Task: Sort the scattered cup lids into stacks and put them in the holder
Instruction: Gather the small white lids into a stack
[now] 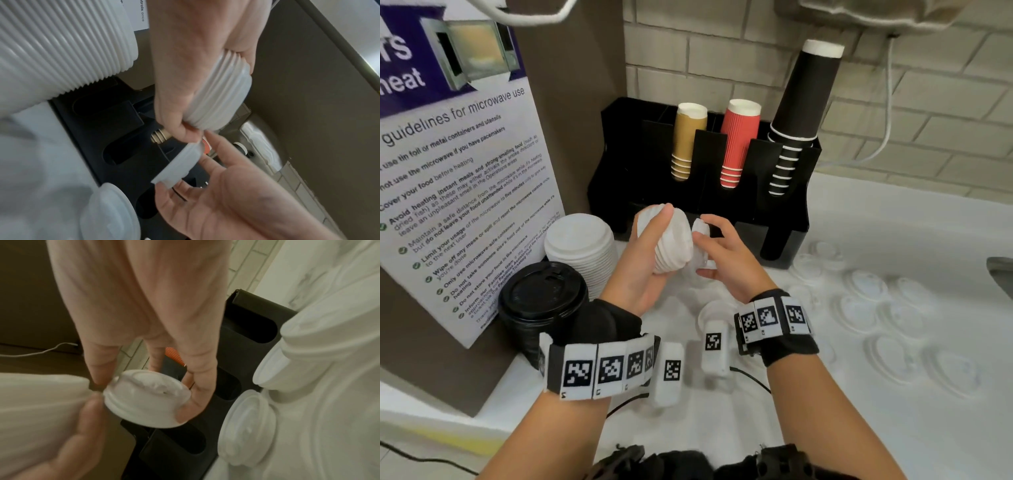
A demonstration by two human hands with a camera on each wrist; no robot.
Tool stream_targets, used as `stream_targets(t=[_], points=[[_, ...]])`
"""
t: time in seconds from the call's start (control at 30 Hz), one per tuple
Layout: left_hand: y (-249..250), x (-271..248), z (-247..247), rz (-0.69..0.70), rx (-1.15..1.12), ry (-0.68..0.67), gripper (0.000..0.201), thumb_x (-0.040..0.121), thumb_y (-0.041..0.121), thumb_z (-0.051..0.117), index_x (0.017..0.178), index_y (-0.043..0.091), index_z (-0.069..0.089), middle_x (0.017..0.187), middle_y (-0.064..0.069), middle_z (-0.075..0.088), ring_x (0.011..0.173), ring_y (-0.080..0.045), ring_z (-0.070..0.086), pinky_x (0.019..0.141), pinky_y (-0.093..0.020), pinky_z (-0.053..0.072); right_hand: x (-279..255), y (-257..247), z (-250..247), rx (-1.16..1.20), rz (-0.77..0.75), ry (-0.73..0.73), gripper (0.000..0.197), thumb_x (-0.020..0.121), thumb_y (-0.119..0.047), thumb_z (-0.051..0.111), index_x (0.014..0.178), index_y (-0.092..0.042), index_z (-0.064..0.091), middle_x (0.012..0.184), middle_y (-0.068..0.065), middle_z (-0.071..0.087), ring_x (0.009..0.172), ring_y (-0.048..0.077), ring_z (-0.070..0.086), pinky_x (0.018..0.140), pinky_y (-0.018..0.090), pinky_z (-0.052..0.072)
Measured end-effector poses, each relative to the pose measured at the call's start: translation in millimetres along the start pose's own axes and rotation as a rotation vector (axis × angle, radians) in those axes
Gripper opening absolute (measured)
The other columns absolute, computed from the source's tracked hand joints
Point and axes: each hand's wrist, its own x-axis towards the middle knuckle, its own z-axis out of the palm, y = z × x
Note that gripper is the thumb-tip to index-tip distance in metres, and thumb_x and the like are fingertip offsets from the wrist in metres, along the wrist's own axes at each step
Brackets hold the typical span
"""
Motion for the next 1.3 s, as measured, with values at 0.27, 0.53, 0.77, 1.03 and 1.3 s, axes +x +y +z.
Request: stream_targets(t=[0.27, 0.53, 0.77, 1.03, 1.3], points=[[-4, -2, 5, 0.020, -0.029, 0.037, 0.071, 0.077, 0.048, 0.062, 0.138, 0.017, 0.044, 0.136, -0.013, 0.058, 0.123, -0.024, 0.059, 0.095, -0.041, 0.053, -17, -7, -11, 0.136, -0.122, -0.061, 0.041, 0.085, -0.021, 0.063, 0.124, -0.028, 0.051, 0.094, 0.007, 0.059, 0.089, 0.017, 0.061, 0.077, 0.036, 0.055], [-15, -1, 10, 0.132, 0.096, 0.049, 0.049, 0.072, 0.056, 0.059, 0.113, 0.034, 0.047, 0.127, -0.010, 0.057, 0.117, -0.028, 0.061, 0.090, -0.044, 0.056, -29, -13, -2, 0.023, -0.241, -0.086, 0.039, 0.084, -0.020, 0.072, 0.120, -0.024, 0.056, 0.114, 0.012, 0.060, 0.093, 0.023, 0.062, 0.074, 0.033, 0.055], [-16, -1, 10, 0.089, 0.112, -0.032, 0.070, 0.073, 0.055, 0.059, 0.131, 0.019, 0.046, 0.136, -0.017, 0.053, 0.124, -0.030, 0.057, 0.093, -0.043, 0.054, -30, -20, -10, 0.008, -0.241, -0.100, 0.035, 0.087, -0.016, 0.067, 0.121, -0.024, 0.060, 0.112, 0.007, 0.062, 0.104, 0.031, 0.063, 0.085, 0.050, 0.054], [-20, -3, 12, 0.042, 0.084, -0.003, 0.062, 0.070, 0.065, 0.067, 0.120, 0.033, 0.048, 0.129, -0.010, 0.059, 0.115, -0.031, 0.063, 0.079, -0.040, 0.059, -31, -19, -7, -0.051, -0.287, -0.081, 0.037, 0.086, -0.018, 0.070, 0.120, -0.023, 0.059, 0.116, 0.009, 0.062, 0.105, 0.033, 0.061, 0.085, 0.042, 0.056], [-19, 3, 2, 0.177, 0.015, 0.230, 0.028, 0.090, 0.033, 0.067, 0.111, 0.034, 0.049, 0.106, 0.009, 0.057, 0.093, -0.010, 0.060, 0.064, -0.026, 0.054, -6, -22, -6, -0.593, 0.006, -0.104, 0.036, 0.103, -0.036, 0.036, 0.120, -0.016, 0.060, 0.119, -0.001, 0.061, 0.114, 0.014, 0.053, 0.098, 0.036, 0.037]])
